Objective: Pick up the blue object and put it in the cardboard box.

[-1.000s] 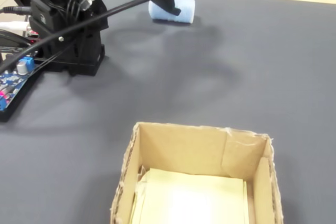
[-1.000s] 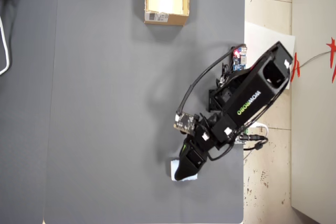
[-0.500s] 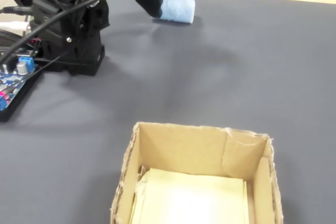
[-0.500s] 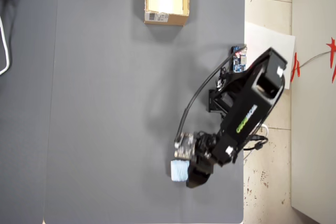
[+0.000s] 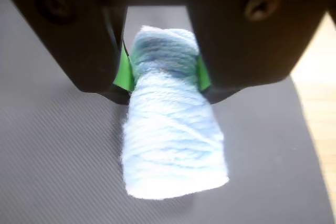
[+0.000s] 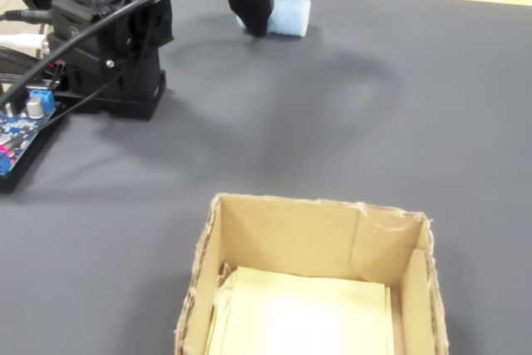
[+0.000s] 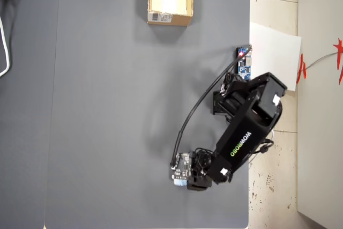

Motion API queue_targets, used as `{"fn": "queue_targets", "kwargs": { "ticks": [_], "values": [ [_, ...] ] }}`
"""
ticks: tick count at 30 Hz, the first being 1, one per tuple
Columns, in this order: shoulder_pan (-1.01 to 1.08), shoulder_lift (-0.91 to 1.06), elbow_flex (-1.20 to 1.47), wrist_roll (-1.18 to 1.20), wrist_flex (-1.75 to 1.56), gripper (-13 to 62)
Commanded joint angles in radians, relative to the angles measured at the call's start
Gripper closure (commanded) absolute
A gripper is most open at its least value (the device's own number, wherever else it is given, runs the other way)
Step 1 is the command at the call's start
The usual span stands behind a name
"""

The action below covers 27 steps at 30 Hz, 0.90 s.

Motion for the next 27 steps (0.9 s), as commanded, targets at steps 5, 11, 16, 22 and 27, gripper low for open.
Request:
{"fn": "queue_targets", "kwargs": {
  "ticks": [5,11,16,22,27],
  "values": [
    [0.014,0.091,-0.028,-0.078,-0.129,52.8],
    [0.11,0.242,0.011,-0.178,-0.163,52.8],
    [0.281,0.405,0.12,-0.201,-0.278,52.8],
    [0.472,0.588,0.255,-0.256,-0.368,52.8],
    [0.664,0.719,0.324,-0.314,-0.42,52.8]
  ]
}}
